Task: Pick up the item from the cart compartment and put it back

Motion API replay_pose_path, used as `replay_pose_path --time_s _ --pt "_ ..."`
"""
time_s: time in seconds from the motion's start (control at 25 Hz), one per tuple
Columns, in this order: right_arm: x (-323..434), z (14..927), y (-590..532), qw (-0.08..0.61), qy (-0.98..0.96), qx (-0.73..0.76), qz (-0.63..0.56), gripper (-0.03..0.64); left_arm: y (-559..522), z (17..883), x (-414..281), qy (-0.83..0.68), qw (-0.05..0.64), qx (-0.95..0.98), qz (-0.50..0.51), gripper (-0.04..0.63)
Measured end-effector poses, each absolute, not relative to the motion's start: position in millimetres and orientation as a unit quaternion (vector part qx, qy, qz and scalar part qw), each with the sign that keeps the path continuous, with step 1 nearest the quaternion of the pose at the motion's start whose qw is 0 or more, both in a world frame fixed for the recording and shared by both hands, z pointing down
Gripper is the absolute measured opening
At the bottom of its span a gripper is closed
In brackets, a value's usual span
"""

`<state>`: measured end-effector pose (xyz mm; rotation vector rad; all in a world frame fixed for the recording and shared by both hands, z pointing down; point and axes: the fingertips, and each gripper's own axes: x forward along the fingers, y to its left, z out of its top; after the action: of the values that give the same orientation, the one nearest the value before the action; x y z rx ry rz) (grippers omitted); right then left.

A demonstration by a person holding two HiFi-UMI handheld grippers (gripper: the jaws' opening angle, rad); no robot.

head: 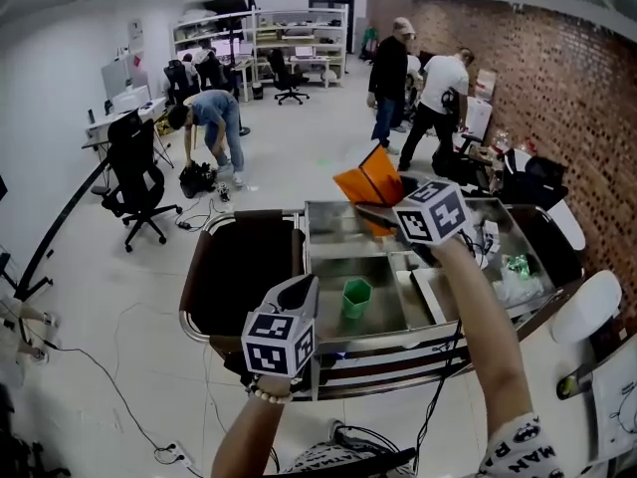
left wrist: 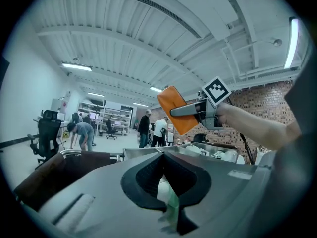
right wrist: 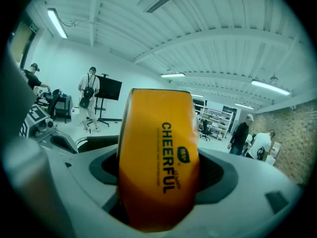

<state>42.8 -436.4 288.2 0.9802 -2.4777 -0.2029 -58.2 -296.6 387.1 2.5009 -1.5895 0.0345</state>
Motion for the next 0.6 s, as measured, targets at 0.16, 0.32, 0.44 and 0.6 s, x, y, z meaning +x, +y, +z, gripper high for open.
replay_pose_path --time_s 0.16,0.32,0.44,0.6 --pt "29 304 -466 0.277 -0.899 0.329 -0.08 0.413 -305 387 -69 -0.549 0.09 0.831 0.01 0.003" --pt "21 327 -493 0.318 -0.895 0.303 -0.083 0.413 -313 390 -75 -0.562 0.093 0.822 0.009 0.003" --pt "18 343 -508 0.353 -0.888 0.282 -0.085 0.413 -319 395 -72 -0.562 0.099 0.821 0.012 0.003" --pt "9 365 -521 0.389 -0.882 0.251 -0.092 0.413 -326 398 -70 -0.566 0.108 0.817 0.008 0.003"
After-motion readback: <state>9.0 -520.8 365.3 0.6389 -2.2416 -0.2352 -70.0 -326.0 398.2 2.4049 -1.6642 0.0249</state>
